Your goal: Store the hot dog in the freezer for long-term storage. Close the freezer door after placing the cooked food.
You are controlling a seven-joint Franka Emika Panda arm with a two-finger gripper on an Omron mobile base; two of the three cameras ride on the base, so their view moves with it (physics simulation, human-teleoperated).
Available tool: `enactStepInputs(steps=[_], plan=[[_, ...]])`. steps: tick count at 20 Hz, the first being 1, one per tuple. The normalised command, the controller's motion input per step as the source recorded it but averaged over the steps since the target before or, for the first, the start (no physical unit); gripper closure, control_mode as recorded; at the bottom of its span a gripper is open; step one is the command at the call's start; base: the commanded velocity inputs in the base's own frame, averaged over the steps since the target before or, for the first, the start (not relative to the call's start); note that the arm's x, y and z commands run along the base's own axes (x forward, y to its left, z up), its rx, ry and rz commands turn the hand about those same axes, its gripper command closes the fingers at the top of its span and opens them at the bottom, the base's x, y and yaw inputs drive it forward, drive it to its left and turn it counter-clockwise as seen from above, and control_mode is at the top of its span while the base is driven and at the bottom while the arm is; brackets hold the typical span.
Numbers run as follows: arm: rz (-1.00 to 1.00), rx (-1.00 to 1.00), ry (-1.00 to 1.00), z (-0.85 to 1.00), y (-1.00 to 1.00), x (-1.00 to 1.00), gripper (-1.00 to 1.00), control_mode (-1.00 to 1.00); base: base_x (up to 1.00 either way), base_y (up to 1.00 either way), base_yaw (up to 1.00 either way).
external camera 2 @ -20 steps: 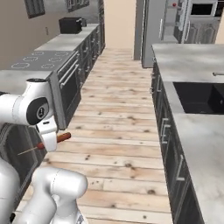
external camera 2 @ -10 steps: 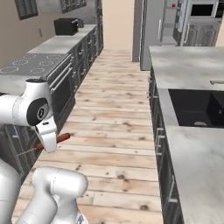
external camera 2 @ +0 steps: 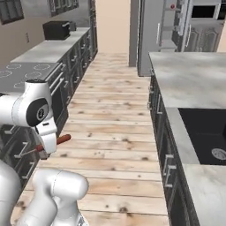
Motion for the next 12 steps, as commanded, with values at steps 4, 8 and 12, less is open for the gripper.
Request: enactStepInputs(steps=[4, 8, 12], plan=[[0.0, 0.0, 0.0, 0.0, 0.0, 0.0, 1.0, 1.0, 1.0, 0.29, 0.0], [0.0, 0.0, 0.0, 0.0, 0.0, 0.0, 1.0, 1.0, 1.0, 0.0, 0.0], [0.0, 0.0, 0.0, 0.0, 0.0, 0.0, 1.0, 1.0, 1.0, 0.0, 0.0]])
